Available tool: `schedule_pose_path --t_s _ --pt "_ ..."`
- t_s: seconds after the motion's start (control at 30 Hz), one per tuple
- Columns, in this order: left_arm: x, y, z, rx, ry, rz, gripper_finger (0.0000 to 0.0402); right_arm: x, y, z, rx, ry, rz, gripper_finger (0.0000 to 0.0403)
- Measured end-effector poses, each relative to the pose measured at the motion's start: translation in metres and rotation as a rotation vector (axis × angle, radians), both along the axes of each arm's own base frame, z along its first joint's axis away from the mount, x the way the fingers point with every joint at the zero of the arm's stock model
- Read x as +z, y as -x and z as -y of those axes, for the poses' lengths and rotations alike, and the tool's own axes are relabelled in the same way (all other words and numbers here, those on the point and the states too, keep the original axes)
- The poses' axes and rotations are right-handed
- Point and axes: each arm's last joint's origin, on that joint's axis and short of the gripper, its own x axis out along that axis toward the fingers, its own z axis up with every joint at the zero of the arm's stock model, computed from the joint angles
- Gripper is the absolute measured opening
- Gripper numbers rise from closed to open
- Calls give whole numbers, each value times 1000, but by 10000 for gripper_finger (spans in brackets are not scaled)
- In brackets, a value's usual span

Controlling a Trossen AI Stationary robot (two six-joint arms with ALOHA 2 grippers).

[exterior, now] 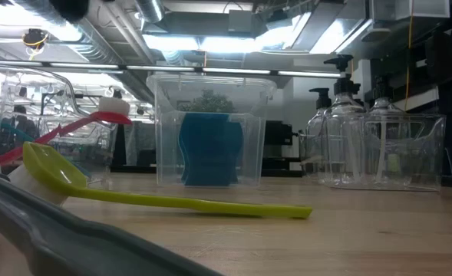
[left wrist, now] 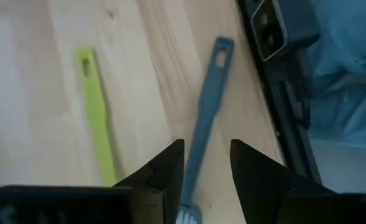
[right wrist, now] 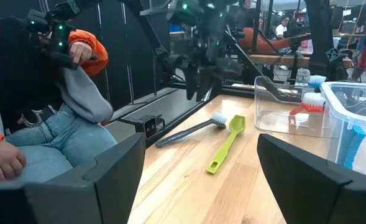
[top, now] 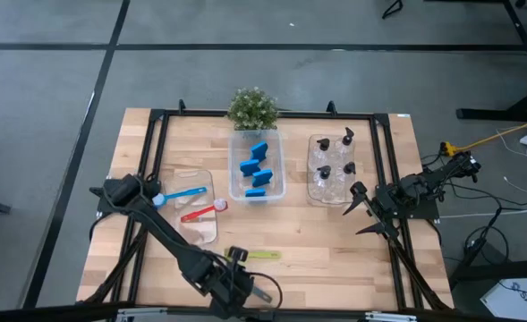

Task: Pick & Place Kitchen Sink Supplies
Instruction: Put the gray brush into the left transparent bin

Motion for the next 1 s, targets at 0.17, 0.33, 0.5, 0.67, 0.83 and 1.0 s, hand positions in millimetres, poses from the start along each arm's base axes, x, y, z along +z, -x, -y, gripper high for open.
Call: schedule_pose_path --t_s 0.17,0.33,0.5,0.67,0.83,1.0 --pt "-11 -4 0 69 66 -66 124 0 0 0 0 0 0 308" --pt "-21 -9 -2 74 101 -124 124 0 0 0 0 0 0 308" --pt "-33 -14 -4 49 81 -157 124 0 0 0 0 0 0 308" --pt "-35 -16 -8 48 63 -165 124 0 0 0 0 0 0 308" --pt "-37 -14 -10 41 25 -179 124 0 0 0 0 0 0 308" --pt "-48 -16 -8 65 70 -230 125 0 0 0 0 0 0 308"
